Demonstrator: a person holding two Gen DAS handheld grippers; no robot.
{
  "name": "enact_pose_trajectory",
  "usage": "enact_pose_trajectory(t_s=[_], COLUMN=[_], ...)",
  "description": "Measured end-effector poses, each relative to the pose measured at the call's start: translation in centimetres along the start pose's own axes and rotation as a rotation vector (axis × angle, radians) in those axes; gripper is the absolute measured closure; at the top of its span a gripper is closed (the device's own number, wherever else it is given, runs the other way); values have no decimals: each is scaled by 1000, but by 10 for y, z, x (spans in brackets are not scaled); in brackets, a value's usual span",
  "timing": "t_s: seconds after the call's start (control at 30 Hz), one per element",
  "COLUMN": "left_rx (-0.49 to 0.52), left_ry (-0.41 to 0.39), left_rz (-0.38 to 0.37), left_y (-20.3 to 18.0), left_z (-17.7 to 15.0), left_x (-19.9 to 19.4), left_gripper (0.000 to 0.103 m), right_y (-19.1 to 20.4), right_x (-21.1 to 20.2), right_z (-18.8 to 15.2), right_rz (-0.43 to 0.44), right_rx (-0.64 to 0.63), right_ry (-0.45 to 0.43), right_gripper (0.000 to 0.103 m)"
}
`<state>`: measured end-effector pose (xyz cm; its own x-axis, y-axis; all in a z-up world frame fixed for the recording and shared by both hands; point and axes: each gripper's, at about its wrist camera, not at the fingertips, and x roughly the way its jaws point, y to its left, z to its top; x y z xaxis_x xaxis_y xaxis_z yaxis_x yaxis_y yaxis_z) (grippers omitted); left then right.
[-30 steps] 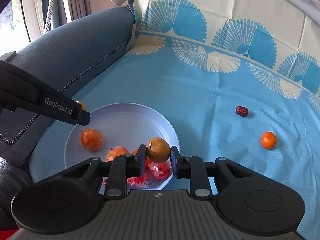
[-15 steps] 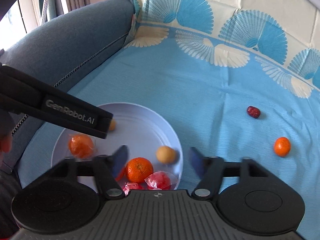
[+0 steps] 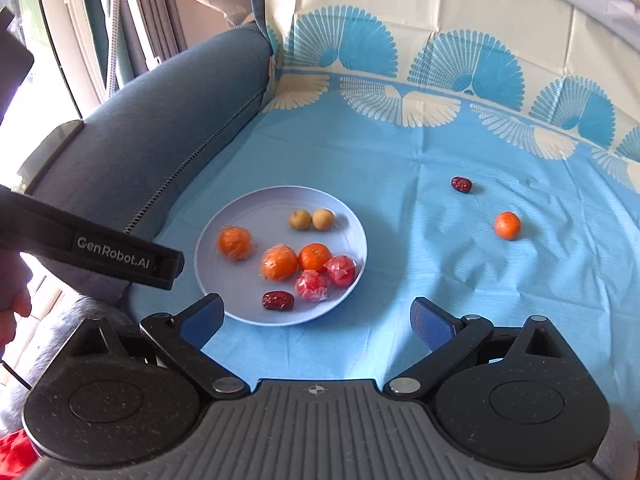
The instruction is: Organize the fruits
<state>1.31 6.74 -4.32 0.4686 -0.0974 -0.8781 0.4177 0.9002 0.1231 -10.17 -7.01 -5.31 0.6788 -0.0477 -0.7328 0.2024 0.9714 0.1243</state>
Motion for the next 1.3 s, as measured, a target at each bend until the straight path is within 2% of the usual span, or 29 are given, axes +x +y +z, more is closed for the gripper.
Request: enact_pose_trajectory(t_s=[0.27, 0.57, 1.3], left_rx=[-10, 8, 26], left_ry=[-60, -115, -102], left_rz=[2, 19, 21], left_y=[-3, -12, -16], left_z=[-34, -45, -46], left_x=[-48, -72, -70], left_gripper=[0, 0, 0], right_y=[9, 12, 10], right_x=[-53, -82, -82], right_z=[-13, -25, -26], right_rz=[-25, -30, -41], right_rx=[-44, -72, -58], right_ry=[-109, -170, -163], right_gripper=[2, 1, 1])
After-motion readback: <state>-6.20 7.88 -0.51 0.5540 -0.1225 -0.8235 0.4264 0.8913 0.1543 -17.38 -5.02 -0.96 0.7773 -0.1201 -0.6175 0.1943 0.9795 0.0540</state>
